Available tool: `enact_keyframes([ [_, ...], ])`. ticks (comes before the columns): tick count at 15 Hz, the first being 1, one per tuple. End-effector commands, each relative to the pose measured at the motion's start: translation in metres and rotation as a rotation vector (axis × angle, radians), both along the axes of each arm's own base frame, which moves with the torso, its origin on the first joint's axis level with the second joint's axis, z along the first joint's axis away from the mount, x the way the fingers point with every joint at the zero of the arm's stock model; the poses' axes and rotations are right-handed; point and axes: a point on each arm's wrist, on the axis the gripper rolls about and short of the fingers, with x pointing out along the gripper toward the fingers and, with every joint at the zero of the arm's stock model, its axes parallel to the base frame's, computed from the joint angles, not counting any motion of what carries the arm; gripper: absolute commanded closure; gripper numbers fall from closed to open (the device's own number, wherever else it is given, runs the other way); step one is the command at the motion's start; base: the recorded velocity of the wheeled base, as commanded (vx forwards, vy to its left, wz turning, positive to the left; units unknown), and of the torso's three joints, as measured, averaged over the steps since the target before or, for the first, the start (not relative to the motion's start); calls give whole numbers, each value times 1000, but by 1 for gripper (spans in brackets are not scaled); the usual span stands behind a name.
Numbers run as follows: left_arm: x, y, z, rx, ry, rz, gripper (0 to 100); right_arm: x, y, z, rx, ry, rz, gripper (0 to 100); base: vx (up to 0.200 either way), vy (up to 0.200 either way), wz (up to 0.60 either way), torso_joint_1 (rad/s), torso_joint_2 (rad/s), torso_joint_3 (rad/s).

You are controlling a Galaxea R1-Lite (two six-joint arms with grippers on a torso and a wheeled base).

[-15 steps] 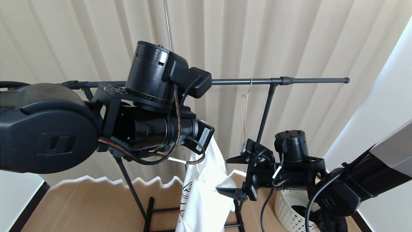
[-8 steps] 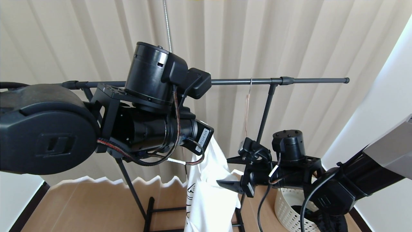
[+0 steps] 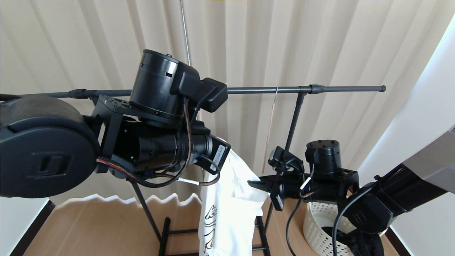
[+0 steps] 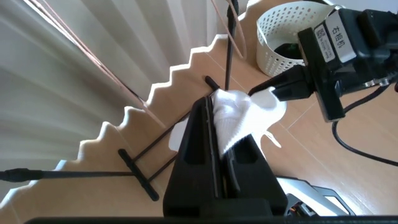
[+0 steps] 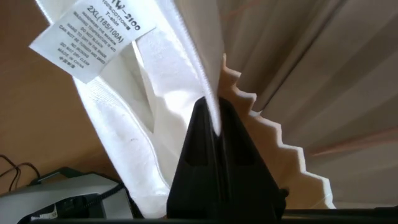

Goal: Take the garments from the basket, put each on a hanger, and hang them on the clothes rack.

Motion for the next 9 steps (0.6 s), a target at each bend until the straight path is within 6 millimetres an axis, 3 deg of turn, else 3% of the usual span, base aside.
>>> enact_keyframes([
  [1, -3, 3, 0, 1, 1, 1, 100, 4, -3, 5, 11, -7, -26, 100, 0, 0, 0, 0, 0, 0],
  [7, 3, 31, -28, 51, 60, 83, 100, -1, -17, 26, -121, -293, -286, 100, 0, 0, 0, 0, 0, 0],
  [9, 2, 31, -40, 54, 64, 82, 100, -10, -2, 31, -128, -388, -348, 100, 0, 0, 0, 0, 0, 0],
])
